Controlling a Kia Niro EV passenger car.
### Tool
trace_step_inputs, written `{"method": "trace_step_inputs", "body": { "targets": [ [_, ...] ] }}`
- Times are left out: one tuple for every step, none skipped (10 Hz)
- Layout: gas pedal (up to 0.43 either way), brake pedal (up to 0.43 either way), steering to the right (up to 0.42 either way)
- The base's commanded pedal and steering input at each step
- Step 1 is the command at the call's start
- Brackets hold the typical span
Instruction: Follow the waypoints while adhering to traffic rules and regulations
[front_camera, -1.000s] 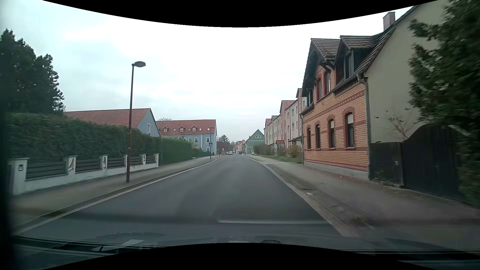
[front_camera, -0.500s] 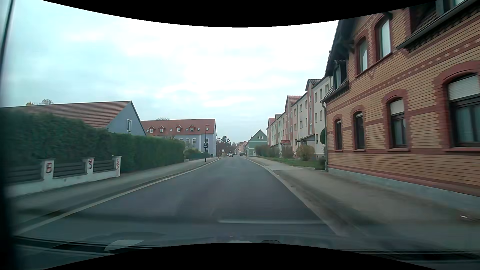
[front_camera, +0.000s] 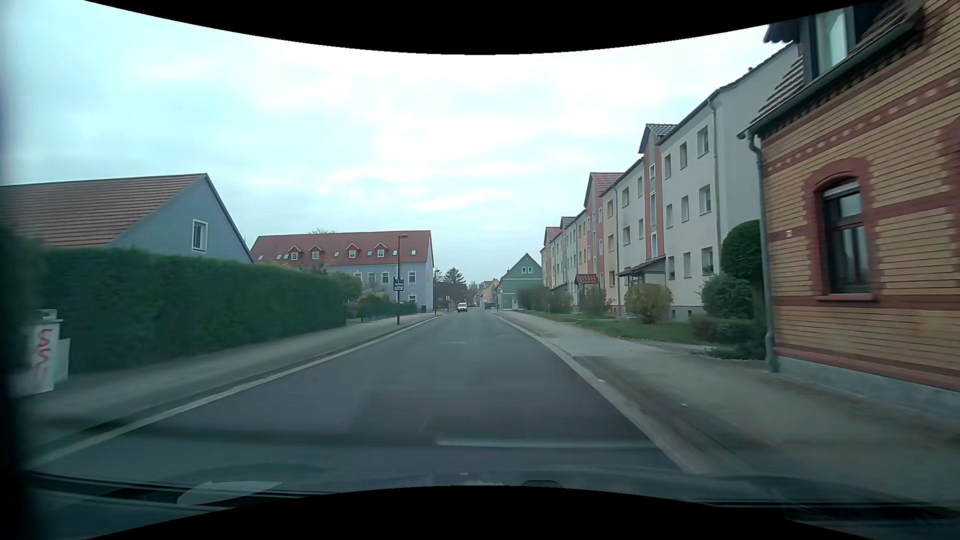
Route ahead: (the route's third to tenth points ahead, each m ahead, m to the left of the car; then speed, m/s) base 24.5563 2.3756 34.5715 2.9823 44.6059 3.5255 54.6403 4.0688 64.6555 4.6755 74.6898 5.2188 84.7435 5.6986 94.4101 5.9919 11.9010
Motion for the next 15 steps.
{"method": "trace_step_inputs", "body": {
  "targets": [
    [0.169,0.000,-0.010],
    [0.169,0.000,-0.010],
    [0.169,0.000,-0.010],
    [0.169,0.000,-0.010],
    [0.169,0.000,-0.010],
    [0.169,0.000,-0.010],
    [0.169,0.000,-0.010],
    [0.169,0.000,-0.010],
    [0.169,0.000,-0.010],
    [0.169,0.000,-0.010],
    [0.169,0.000,-0.010],
    [0.157,0.000,-0.010],
    [0.157,0.000,-0.010],
    [0.157,0.000,-0.010],
    [0.157,0.000,-0.010]
  ]
}}
